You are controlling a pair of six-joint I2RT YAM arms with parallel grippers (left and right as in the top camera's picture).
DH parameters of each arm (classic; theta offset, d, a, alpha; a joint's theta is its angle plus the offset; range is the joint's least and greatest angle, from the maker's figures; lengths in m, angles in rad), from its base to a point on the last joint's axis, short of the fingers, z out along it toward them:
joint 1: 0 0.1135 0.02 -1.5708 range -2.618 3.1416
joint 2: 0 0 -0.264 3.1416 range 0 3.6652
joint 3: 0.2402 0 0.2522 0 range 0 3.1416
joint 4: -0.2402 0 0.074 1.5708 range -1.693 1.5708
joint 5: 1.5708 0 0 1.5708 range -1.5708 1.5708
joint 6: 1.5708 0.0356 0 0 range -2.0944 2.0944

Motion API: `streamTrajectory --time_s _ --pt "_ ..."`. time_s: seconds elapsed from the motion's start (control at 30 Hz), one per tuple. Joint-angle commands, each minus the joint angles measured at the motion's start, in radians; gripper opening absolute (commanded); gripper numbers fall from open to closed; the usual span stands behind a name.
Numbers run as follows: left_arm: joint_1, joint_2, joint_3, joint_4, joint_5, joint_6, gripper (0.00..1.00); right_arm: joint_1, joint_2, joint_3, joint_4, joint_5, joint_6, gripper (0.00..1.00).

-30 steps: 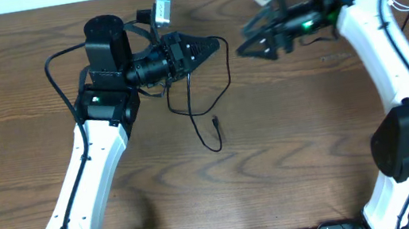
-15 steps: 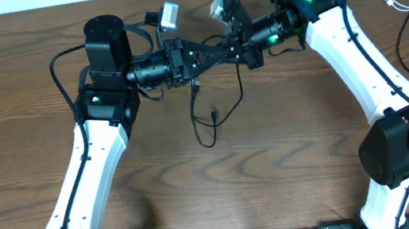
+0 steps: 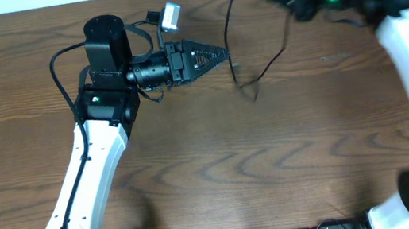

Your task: Untangle cables

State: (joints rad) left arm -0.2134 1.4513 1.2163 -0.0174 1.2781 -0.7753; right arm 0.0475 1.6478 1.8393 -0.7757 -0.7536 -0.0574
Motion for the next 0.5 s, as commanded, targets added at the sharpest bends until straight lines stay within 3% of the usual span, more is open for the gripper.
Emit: streamTrajectory --time_s 0.0,0.27,0.47 --pt "-0.002 -0.002 -0.003 0.007 0.019 0.050 0.44 -0.103 -0.163 0.013 0.023 0.112 0.166 0.01" --pt "-0.002 -0.002 -0.003 0.007 0.012 0.092 0.45 -0.430 -0.389 0.014 0.019 0.127 0.237 0.01" --pt "-0.002 -0.002 -0.003 0.007 0.013 0.095 0.46 -0.705 -0.430 0.014 -0.056 0.148 0.270 0.01"
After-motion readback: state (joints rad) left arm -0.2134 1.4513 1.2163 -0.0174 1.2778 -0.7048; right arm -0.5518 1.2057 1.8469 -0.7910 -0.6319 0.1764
